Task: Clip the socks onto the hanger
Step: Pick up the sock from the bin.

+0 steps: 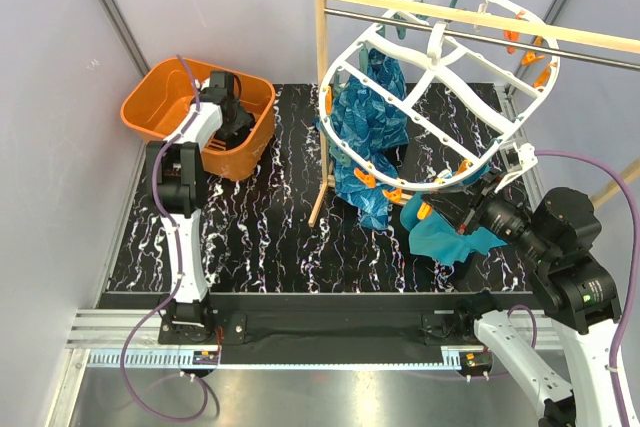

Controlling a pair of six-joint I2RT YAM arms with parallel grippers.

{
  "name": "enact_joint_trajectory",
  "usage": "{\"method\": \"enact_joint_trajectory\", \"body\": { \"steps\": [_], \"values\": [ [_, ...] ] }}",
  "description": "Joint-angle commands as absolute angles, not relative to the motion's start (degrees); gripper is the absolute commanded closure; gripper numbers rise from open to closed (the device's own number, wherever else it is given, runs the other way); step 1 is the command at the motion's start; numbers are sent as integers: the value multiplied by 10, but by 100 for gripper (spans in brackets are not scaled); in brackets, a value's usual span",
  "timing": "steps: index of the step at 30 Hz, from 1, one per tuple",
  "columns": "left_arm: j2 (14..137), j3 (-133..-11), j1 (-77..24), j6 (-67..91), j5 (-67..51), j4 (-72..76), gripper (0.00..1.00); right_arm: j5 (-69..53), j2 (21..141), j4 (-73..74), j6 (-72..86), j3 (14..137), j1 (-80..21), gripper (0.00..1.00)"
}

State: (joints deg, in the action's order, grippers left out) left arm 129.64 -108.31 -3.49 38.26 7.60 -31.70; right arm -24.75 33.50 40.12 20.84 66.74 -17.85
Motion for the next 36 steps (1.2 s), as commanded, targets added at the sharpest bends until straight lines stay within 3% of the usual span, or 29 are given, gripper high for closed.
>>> {"method": "enact_joint_trajectory", "body": {
  "steps": [1, 4, 7, 8, 11, 12, 23, 36],
  "values": [
    [1307, -1102, -37, 379, 89, -311, 50, -254, 345, 403, 212, 670, -178, 100],
    [1318, -1106, -37, 374, 83, -305, 56, -256, 345, 402, 213, 670, -178, 100],
    [1319, -1107, -37, 366, 76, -297, 69, -256, 345, 402, 213, 671, -178, 100],
    [1315, -1108, -36, 360, 75, -295, 78, -257, 345, 403, 213, 671, -178, 100],
    [1292, -1122, -35, 347, 67, -294, 91, -257, 345, 404, 212, 671, -178, 100],
    [1283, -1126, -34, 345, 62, -296, 100, -257, 346, 404, 211, 672, -178, 100],
    [1112, -1049, -4, 339, 12, -231, 100, -258, 345, 396, 214, 662, -178, 100],
    [1046, -1006, 27, 347, -68, -168, 100, -258, 345, 395, 215, 659, -178, 100]
  ]
}}
